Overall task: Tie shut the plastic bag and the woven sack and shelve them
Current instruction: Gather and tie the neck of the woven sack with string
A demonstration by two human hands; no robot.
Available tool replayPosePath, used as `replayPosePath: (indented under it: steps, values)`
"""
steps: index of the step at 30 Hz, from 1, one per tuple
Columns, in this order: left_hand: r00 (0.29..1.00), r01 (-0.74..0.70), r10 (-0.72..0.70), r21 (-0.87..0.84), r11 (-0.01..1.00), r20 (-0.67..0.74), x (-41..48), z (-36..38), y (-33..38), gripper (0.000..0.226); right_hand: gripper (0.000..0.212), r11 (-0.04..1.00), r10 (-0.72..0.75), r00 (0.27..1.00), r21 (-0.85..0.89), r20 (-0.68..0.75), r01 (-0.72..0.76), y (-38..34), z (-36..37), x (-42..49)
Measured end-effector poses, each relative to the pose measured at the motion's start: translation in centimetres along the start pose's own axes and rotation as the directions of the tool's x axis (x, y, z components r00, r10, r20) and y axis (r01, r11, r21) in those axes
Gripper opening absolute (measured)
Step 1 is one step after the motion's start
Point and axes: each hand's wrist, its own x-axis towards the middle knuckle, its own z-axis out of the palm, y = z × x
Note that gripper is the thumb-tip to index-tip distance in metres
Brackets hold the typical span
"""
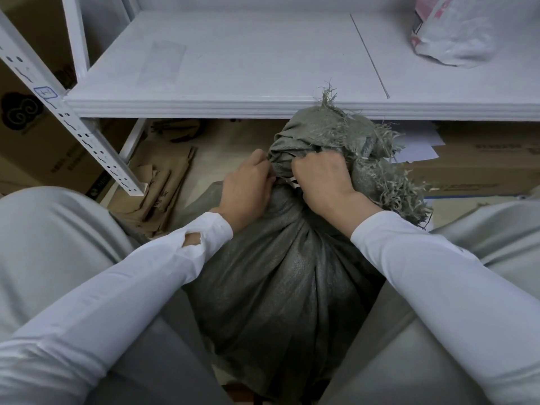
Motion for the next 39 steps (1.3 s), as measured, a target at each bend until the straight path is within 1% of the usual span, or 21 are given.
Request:
replayPosePath:
  steps: [4, 7, 9, 10, 12, 14, 15, 17, 20, 23, 26, 28, 30, 33, 37, 39]
  values:
    - [1.0, 0.01, -0.01, 0.0, 1.0, -0.029, 0.3, -0.5, 0.2, 0.011, 0.022, 1.0, -0.022, 1.0, -0.001, 0.018, 0.022, -0.5, 0.5, 0.0]
    - [0.998, 0.05, -0.051, -0.03, 0.998, -0.04, 0.4, -0.4, 0.2, 0.011, 0.023, 1.0, -0.003, 0.999, 0.022, 0.036, 0.002, -0.4, 0.7, 0.0]
    - [0.991, 0.121, -0.127, -0.127, 0.985, -0.048, 0.6, -0.5, 0.1, 0.011, 0.022, 0.999, 0.023, 0.999, 0.03, 0.043, -0.025, 0.1, 0.6, 0.0]
    - [0.98, 0.178, -0.191, -0.204, 0.963, -0.046, 0.8, -0.6, 0.1, 0.01, 0.021, 0.999, 0.039, 0.998, 0.034, 0.047, -0.04, 0.5, 0.5, 0.0]
    - [0.945, 0.293, -0.327, -0.396, 0.87, -0.02, 1.4, -1.1, -0.1, 0.01, 0.019, 0.997, 0.059, 0.997, 0.052, 0.041, -0.061, 1.1, 0.4, -0.1]
    - [0.911, 0.336, -0.413, -0.591, 0.733, 0.005, 1.9, -1.8, -0.2, 0.014, 0.014, 0.994, 0.071, 0.997, 0.084, 0.016, -0.072, 1.7, 0.1, -0.2]
    - [0.895, 0.346, -0.446, -0.658, 0.669, 0.018, 2.1, -2.2, -0.3, 0.017, 0.011, 0.991, 0.08, 0.997, 0.106, 0.009, -0.081, 2.0, 0.0, -0.3]
    - [0.863, 0.361, -0.505, -0.727, 0.584, 0.023, 2.3, -3.0, -0.3, 0.019, 0.019, 0.981, 0.101, 0.994, 0.161, 0.043, -0.107, 2.6, -0.1, -0.3]
    - [0.835, 0.356, -0.551, -0.753, 0.554, -0.01, 2.6, -3.9, -0.7, 0.01, 0.027, 0.957, 0.082, 0.988, 0.266, 0.131, -0.115, 3.6, -0.5, -0.4]
    - [0.827, 0.337, -0.561, -0.762, 0.552, -0.041, 2.6, -4.4, -1.1, 0.008, 0.041, 0.918, 0.057, 0.985, 0.381, 0.16, -0.115, 4.6, -1.5, -0.8]
    - [0.825, 0.316, -0.562, -0.772, 0.551, -0.063, 2.6, -4.9, -1.3, 0.008, 0.049, 0.824, 0.103, 0.99, 0.549, 0.1, -0.141, 5.0, -2.3, -0.7]
    - [0.814, 0.32, -0.577, -0.781, 0.537, -0.063, 2.8, -5.2, -1.5, 0.008, 0.049, 0.766, 0.181, 0.982, 0.62, 0.048, -0.172, 4.8, -2.3, -0.3]
    - [0.805, 0.32, -0.59, -0.792, 0.52, -0.062, 3.0, -5.6, -1.8, 0.008, 0.044, 0.727, 0.272, 0.962, 0.655, 0.001, -0.205, 4.3, -2.1, 0.3]
    - [0.799, 0.314, -0.597, -0.798, 0.514, -0.07, 3.3, -6.0, -2.3, 0.011, 0.037, 0.722, 0.365, 0.925, 0.659, -0.102, -0.212, 3.5, -2.1, 1.6]
    - [0.8, 0.319, -0.595, -0.787, 0.528, -0.076, 4.6, -6.7, -3.3, 0.007, 0.037, 0.696, 0.4, 0.903, 0.693, -0.158, -0.187, 2.8, -2.8, 4.0]
    - [0.798, 0.32, -0.598, -0.789, 0.524, -0.074, 5.5, -6.9, -4.0, 0.006, 0.039, 0.708, 0.417, 0.891, 0.679, -0.18, -0.194, 2.5, -3.2, 5.5]
